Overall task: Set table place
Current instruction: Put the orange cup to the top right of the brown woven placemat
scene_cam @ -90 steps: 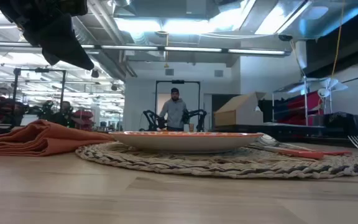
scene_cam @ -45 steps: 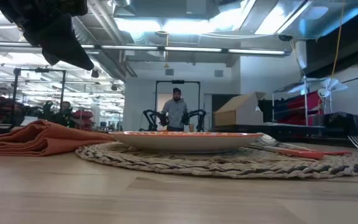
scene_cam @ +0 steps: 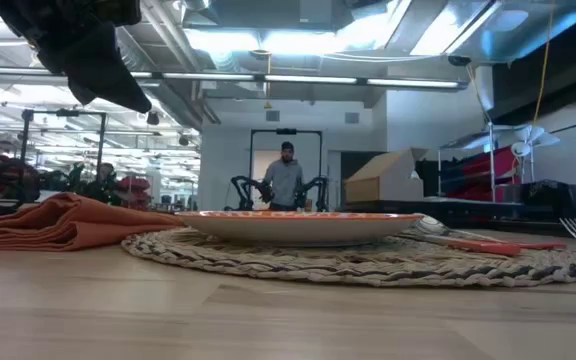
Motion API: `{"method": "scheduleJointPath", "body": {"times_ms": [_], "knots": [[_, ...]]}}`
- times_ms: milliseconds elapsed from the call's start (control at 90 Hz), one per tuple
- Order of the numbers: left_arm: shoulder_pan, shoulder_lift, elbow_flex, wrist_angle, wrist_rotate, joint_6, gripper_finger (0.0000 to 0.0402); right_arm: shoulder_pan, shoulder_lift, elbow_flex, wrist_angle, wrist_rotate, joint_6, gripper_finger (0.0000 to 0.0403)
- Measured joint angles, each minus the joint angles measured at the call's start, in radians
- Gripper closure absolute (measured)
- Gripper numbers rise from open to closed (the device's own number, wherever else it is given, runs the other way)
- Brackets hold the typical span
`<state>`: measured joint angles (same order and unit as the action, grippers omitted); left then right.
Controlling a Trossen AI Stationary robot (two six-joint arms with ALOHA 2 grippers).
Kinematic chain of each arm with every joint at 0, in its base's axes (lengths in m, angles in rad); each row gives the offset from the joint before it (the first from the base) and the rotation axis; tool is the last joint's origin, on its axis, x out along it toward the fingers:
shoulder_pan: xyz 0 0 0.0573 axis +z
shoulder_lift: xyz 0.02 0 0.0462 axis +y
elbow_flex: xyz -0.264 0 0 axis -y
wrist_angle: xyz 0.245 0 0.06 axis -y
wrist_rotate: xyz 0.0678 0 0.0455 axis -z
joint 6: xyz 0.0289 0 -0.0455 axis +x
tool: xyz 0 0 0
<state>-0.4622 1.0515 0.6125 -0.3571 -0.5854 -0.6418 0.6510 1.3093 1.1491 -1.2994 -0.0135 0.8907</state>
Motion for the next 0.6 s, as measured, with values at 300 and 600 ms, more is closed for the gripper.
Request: {"method": "scheduleJointPath", "body": {"times_ms": [300,600], "knots": [[0.000,0.000,0.000,0.001,0.000,-0.001,0.0402,-0.443,-0.091,0.003,-0.020,0.022,-0.312,0.0402],[0.012,0.000,0.000,0.002,-0.002,-0.002,0.0402,-0.899,-0.063,0.003,0.062,-0.075,-0.684,0.0402]]}}
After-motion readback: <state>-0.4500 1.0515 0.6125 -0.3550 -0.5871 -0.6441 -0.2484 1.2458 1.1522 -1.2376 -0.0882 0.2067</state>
